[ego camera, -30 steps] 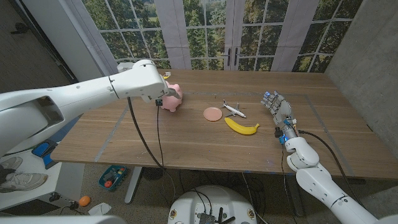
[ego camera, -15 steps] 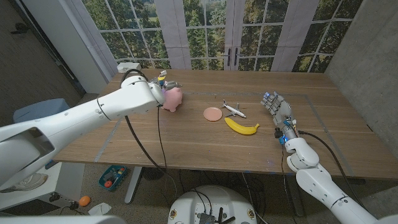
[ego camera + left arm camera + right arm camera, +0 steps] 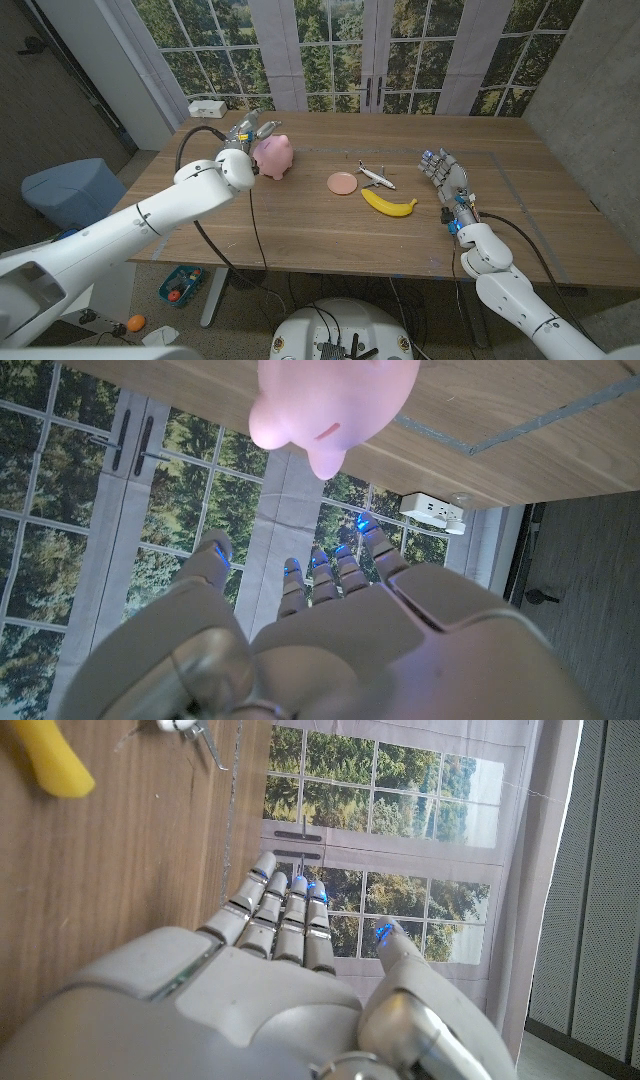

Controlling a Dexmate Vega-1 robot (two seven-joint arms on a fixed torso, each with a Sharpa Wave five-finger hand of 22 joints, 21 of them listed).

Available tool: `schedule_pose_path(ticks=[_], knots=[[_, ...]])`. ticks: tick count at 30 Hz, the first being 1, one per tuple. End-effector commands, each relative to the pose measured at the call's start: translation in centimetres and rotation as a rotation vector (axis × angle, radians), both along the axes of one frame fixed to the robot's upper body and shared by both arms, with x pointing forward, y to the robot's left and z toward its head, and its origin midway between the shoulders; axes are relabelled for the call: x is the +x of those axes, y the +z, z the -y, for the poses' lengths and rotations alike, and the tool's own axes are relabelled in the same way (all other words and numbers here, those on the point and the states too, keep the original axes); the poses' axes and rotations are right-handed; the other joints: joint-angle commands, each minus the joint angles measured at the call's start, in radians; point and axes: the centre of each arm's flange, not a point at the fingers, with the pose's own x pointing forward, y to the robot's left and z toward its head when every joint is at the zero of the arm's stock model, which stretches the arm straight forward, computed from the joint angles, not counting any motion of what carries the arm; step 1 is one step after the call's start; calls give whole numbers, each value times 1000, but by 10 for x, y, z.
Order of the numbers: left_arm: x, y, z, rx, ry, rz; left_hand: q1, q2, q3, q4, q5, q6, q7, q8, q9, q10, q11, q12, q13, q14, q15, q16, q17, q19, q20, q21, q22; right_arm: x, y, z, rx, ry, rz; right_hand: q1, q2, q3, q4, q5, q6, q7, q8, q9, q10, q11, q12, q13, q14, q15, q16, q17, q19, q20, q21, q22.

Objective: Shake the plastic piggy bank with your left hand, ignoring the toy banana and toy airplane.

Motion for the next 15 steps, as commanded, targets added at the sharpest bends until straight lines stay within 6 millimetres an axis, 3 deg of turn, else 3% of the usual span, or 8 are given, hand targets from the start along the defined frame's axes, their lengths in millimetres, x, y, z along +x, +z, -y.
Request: schedule_pose_path(ticks=[1,8,15], knots=[[-17,3,0,-83,-359,265,-9,23,47,34,12,41,24,-7,1,37,-5,-6,-1,25,-7,0,7,9,-43,-8,1,-5,-3,-5,-29,-2,1,-13,-1,-5,4,-2,4,4,-4,3,-3,3,-6,4,-1,-3,-4,-1,1,-10,-4,5],[-18,1,-7,-105,-512,320,-38,23,88,96,15,94,30,-9,1,78,-5,-10,-1,59,-21,5,9,21,-85,-14,0,-7,-3,-8,-65,-5,4,-51,-9,-25,31,-4,-6,1,-8,2,-33,-8,-19,1,-38,-23,-26,-5,-20,-26,-19,3],[-19,0,-14,-111,-640,362,-53,22,108,126,18,102,30,-17,1,88,-15,-16,-1,67,-30,3,9,32,-100,-16,-1,-8,-2,-12,-76,-12,10,-71,-16,-37,43,-3,-14,2,-11,1,-41,-9,-23,-2,-51,-26,-37,-8,-27,-35,-27,2]])
